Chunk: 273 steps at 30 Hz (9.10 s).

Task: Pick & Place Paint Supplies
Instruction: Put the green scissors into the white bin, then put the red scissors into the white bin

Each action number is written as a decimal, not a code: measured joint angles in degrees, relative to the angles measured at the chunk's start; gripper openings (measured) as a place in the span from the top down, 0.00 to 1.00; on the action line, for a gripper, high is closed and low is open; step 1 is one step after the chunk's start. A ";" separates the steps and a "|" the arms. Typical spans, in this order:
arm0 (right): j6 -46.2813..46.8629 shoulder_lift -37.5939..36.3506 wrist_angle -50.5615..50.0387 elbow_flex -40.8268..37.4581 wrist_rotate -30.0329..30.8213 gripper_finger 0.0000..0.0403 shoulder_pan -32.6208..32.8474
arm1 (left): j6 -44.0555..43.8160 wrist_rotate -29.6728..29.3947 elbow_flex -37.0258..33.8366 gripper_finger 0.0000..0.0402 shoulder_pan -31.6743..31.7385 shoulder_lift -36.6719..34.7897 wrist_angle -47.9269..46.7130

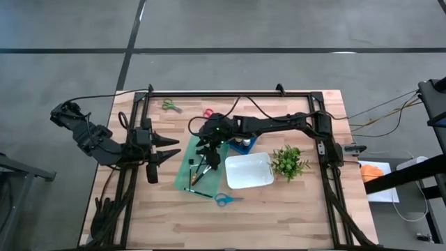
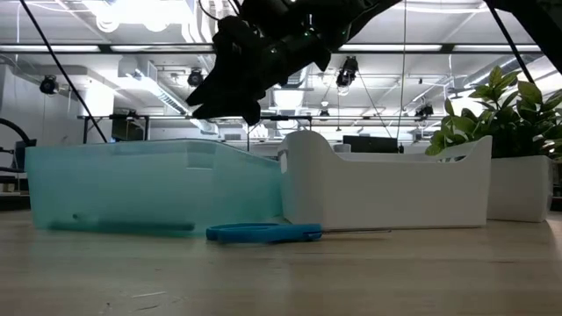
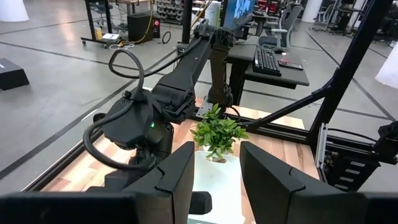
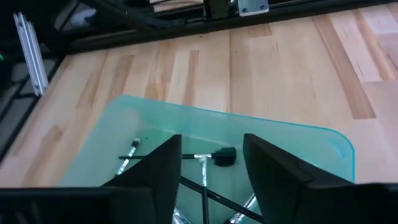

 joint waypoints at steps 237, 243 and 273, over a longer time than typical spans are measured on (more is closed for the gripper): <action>2.36 -43.09 -30.31 -0.22 14.99 0.49 -6.88 | 7.76 51.73 0.76 0.75 30.40 52.28 31.25; 2.34 -43.09 -30.29 -0.23 15.00 0.49 -6.88 | 8.06 49.54 0.83 0.73 30.40 49.85 31.00; 1.73 -43.01 -30.17 -0.26 14.68 0.49 -6.88 | -32.87 35.51 1.85 0.72 63.78 35.40 0.71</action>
